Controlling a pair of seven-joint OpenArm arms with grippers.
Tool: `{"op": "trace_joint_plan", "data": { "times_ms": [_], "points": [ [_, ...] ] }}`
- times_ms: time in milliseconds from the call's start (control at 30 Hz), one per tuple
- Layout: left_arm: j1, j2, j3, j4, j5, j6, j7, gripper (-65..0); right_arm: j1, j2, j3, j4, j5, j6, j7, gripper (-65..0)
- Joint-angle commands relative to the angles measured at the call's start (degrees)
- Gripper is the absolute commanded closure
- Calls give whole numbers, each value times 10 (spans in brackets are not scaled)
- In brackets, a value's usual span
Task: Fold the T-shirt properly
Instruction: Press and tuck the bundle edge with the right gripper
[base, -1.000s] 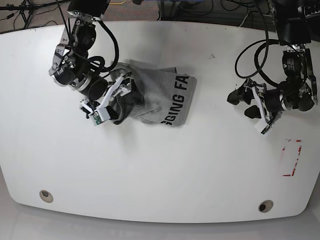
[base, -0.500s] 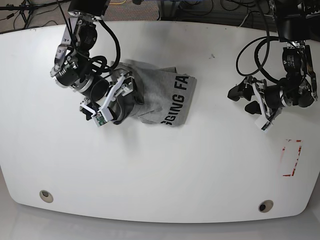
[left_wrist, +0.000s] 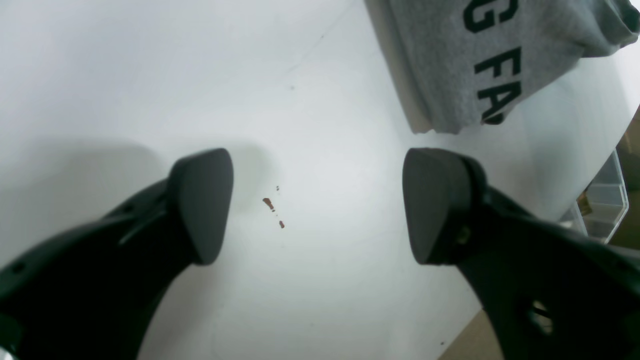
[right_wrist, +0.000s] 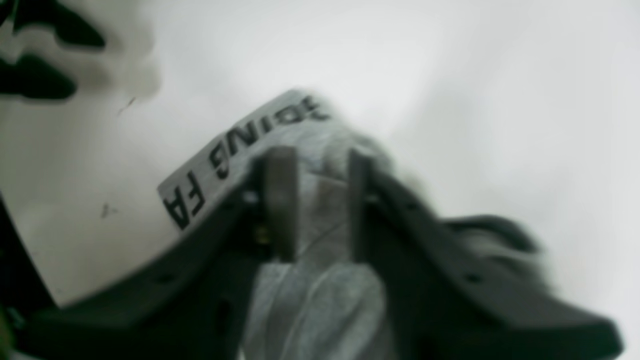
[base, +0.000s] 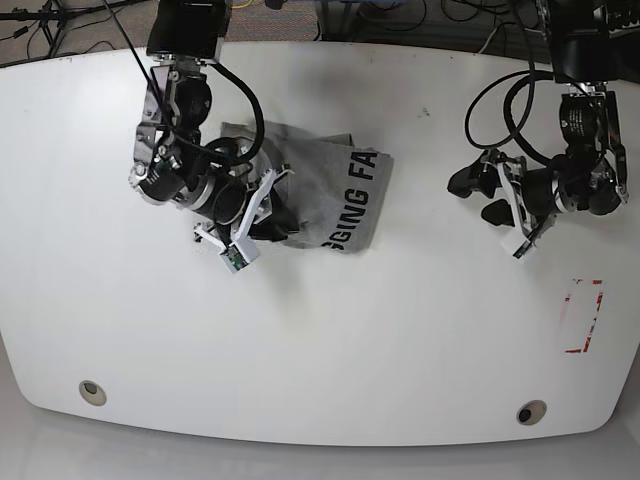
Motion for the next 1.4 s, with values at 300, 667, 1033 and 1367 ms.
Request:
{"op": "trace_joint_plan", "data": {
  "times_ms": [300,667,1033,1367],
  "points": [
    [-10,-9,-4,10,-11,-1,-8,-499,14,70,6,-129,10,-1,90,-92],
    [-10,-9,-4,9,-11,-1,-8,-499,-1,119,69,-119,10,-1,90,-94],
    [-30,16,-1,30,-9,-1,-8,-499,-16,114,70,-5,12,-1,38,-94],
    [-107,134,4,66,48,68,-8,-501,-52,46,40,90,5,-1,12,-94]
  ]
}}
